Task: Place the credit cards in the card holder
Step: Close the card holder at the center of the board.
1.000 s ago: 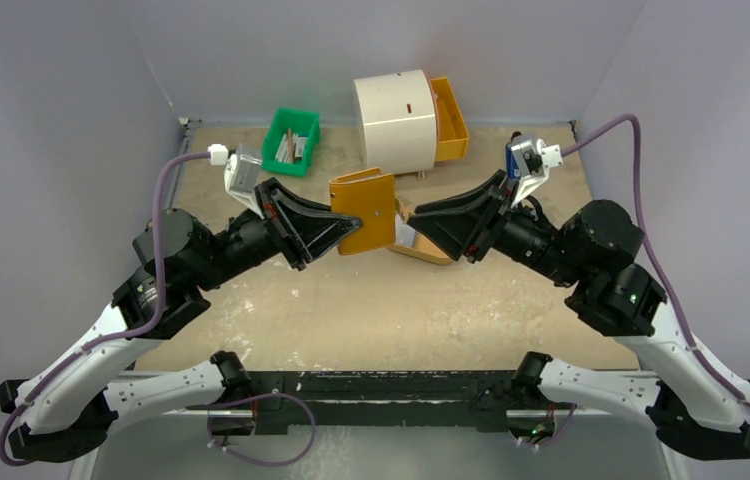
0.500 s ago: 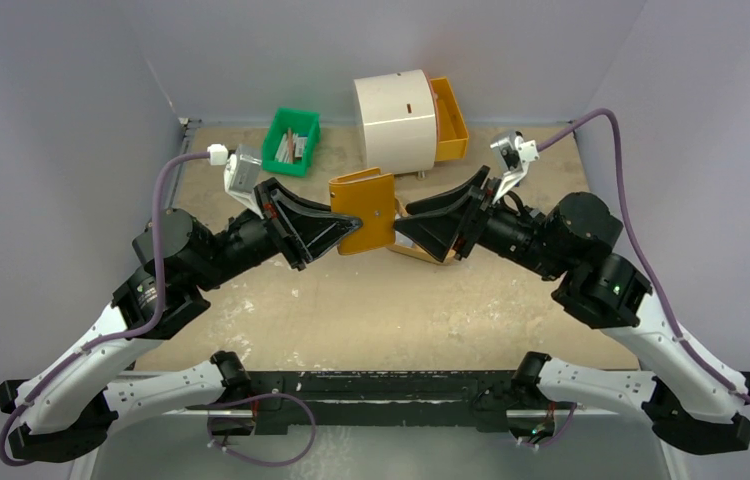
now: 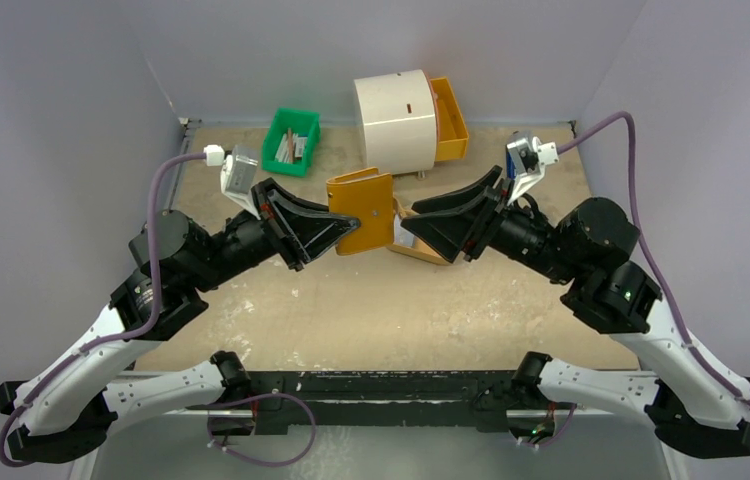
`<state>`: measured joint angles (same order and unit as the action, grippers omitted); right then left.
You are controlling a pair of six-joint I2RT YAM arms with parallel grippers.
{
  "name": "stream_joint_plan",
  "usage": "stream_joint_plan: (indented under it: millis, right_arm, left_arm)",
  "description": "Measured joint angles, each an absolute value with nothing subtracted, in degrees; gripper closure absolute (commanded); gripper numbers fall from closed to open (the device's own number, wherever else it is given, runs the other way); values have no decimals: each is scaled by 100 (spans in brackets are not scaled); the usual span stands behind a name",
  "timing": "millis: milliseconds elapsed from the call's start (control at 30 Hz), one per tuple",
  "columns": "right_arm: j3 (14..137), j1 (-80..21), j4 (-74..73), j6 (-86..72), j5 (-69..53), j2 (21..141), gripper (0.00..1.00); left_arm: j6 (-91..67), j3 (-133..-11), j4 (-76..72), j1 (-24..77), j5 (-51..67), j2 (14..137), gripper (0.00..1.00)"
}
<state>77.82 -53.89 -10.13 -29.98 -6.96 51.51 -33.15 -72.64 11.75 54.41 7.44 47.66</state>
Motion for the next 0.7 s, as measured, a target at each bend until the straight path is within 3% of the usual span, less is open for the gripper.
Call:
stream_joint_plan:
  millis: [333,700]
  right_arm:
    - [7782,-5389,-969,-3002,-701,5179,54]
    - [7782,-5389,-976,-3004,-701,5238,77]
  left_arm:
    - [-3315,-7264,1173,5441,744,4766,100]
    - [-3315,-7262,1170,5441,744,4766,100]
